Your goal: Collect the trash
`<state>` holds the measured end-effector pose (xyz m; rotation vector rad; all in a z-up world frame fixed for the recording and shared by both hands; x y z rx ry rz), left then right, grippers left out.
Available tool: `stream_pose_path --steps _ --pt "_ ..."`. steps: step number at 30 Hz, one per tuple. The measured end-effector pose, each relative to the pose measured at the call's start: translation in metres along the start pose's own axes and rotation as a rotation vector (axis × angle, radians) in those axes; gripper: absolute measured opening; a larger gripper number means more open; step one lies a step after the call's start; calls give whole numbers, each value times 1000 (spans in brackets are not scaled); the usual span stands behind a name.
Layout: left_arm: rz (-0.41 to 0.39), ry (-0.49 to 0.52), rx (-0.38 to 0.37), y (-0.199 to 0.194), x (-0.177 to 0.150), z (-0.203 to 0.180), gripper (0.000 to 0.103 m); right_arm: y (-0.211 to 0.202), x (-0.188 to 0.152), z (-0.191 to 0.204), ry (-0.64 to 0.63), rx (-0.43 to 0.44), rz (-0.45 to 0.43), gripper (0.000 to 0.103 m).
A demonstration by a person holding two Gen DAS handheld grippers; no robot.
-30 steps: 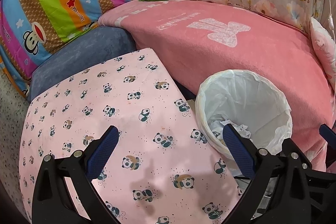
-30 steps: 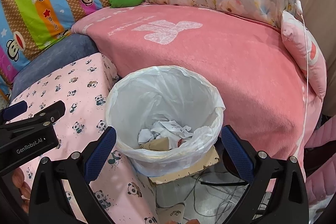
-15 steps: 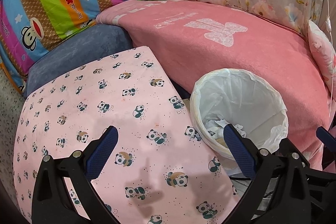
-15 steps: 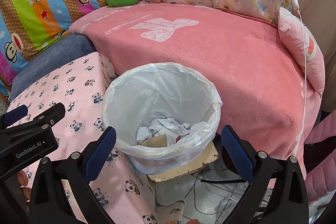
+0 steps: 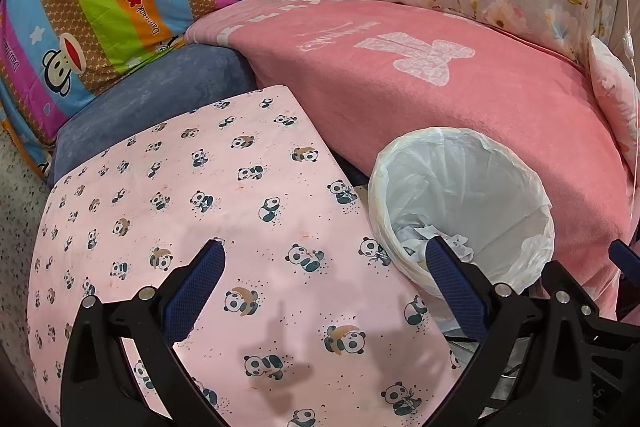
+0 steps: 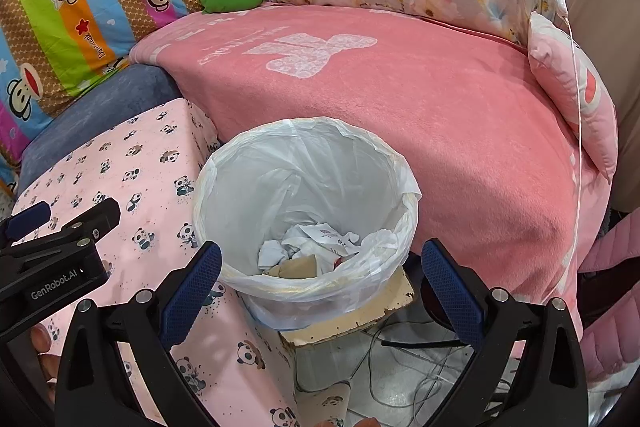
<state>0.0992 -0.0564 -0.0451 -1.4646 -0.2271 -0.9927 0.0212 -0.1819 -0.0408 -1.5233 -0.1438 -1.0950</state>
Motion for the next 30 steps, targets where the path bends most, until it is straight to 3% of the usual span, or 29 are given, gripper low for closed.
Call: stream_pose_path --steps 30 --pt "-3 24 15 1 -3 3 96 -1 -1 -2 3 -5 1 99"
Point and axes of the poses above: each gripper's, at about its wrist camera, not at the fingertips, and y roughly the way its jaws point, z to its left, x to its top, the point moved 2 cm from there along y, roughly the way its jaws point, and after that the axes turned 11 degrees about y, right-handed, at the moved point
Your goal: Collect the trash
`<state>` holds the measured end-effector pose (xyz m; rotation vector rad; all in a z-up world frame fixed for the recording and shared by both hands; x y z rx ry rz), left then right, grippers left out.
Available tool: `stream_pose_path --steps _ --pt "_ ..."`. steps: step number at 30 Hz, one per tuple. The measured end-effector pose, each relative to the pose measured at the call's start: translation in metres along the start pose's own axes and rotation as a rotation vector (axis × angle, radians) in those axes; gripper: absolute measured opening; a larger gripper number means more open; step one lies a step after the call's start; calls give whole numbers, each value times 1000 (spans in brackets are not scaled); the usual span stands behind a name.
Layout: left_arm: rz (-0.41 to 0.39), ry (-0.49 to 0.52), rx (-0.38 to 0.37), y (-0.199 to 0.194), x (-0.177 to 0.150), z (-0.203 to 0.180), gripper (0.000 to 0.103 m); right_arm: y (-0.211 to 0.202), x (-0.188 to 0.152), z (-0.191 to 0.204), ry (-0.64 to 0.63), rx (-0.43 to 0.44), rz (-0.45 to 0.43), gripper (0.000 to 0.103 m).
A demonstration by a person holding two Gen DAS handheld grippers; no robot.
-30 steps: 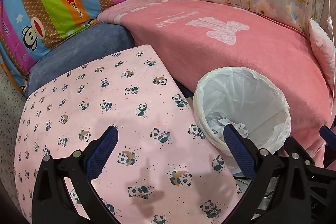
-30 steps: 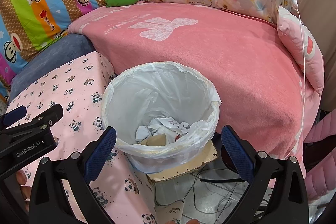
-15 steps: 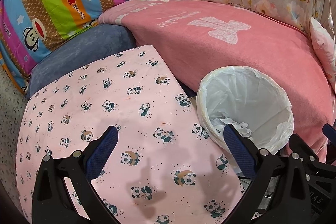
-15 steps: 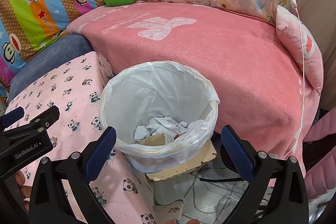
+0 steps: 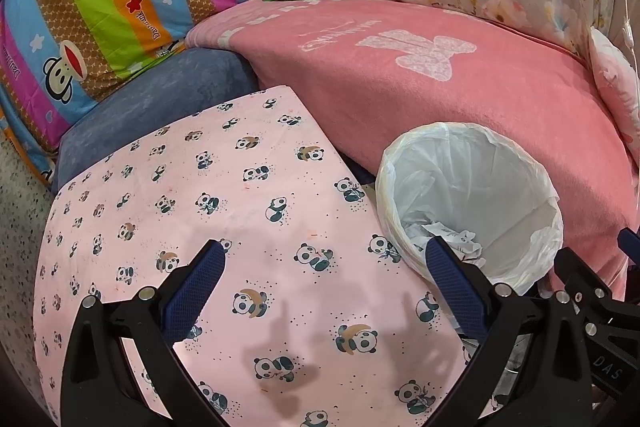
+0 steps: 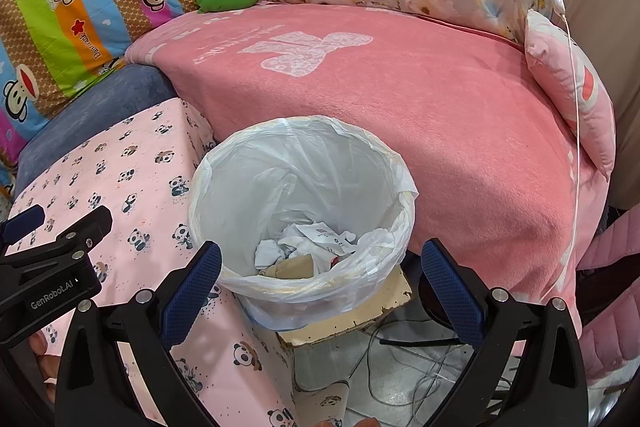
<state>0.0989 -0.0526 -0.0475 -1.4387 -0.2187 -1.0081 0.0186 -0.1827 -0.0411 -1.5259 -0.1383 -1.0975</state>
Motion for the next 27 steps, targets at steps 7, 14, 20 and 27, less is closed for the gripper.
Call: stream_pose_path --steps 7,14,20,27 --pt "1 7 -3 2 1 0 96 0 0 0 0 0 0 99" --pt "3 9 -5 2 0 -1 96 1 1 -2 2 -3 2 99" --pt "5 11 -7 3 0 -2 96 2 0 -3 2 -3 2 99" --pt "0 23 -13 3 -1 -3 96 2 0 -4 2 -4 2 99"
Point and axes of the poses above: each gripper's, at about its wrist camera, not at the fingertips, and y roughly the way its jaws point, z to its left, x to its top, the point moved 2 cm from there along y, roughly the way its jaws point, and after that the axes turned 11 degrees about y, right-handed, at the moved point
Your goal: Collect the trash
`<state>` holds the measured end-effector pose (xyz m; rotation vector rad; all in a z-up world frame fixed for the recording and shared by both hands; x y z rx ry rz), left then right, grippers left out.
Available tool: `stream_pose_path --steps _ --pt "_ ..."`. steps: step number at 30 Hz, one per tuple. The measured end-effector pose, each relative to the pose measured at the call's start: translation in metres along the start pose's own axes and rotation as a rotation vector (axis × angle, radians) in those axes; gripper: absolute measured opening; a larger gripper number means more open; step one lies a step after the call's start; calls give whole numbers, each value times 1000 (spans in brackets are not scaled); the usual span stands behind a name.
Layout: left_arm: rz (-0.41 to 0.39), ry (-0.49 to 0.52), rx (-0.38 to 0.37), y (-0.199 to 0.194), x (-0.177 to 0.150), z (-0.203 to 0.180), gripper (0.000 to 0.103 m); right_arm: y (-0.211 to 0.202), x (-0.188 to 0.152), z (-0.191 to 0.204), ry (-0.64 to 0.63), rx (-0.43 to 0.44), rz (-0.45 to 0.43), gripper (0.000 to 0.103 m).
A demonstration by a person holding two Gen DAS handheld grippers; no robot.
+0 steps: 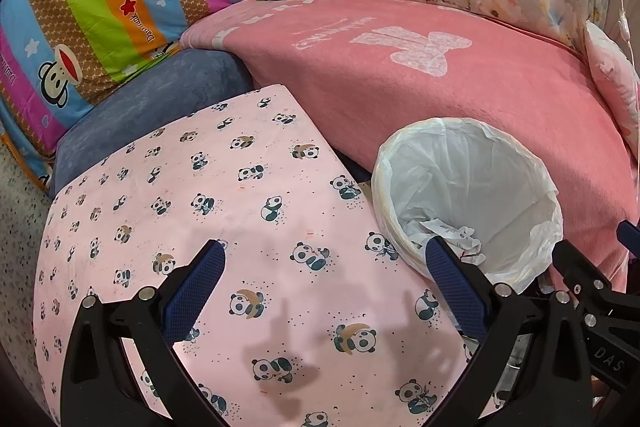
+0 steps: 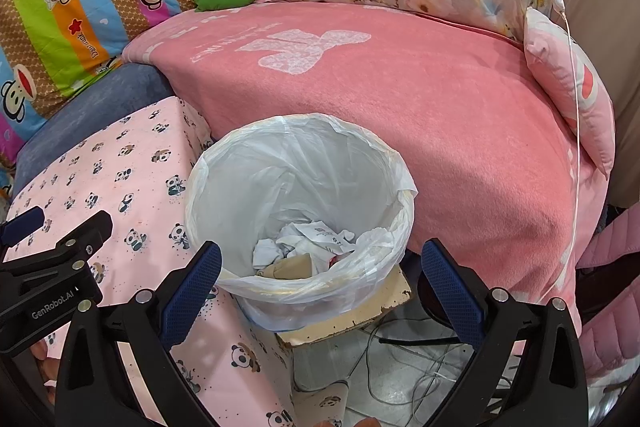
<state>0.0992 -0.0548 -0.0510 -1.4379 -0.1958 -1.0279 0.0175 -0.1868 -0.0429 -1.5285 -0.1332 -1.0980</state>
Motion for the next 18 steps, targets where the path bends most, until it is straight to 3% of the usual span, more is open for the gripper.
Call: stream_pose_path --steps 18 --pt "-6 37 5 -1 2 -4 96 0 -3 -4 13 -7 5 99"
Point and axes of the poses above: each gripper's, at about its wrist camera, not at the fingertips, and y roughly the way its jaws point, z to its left, x to its top, the point moved 2 cm from there along y, roughly the way its jaws point, and after that the axes turned 11 degrees about y, right-handed, at the moved point
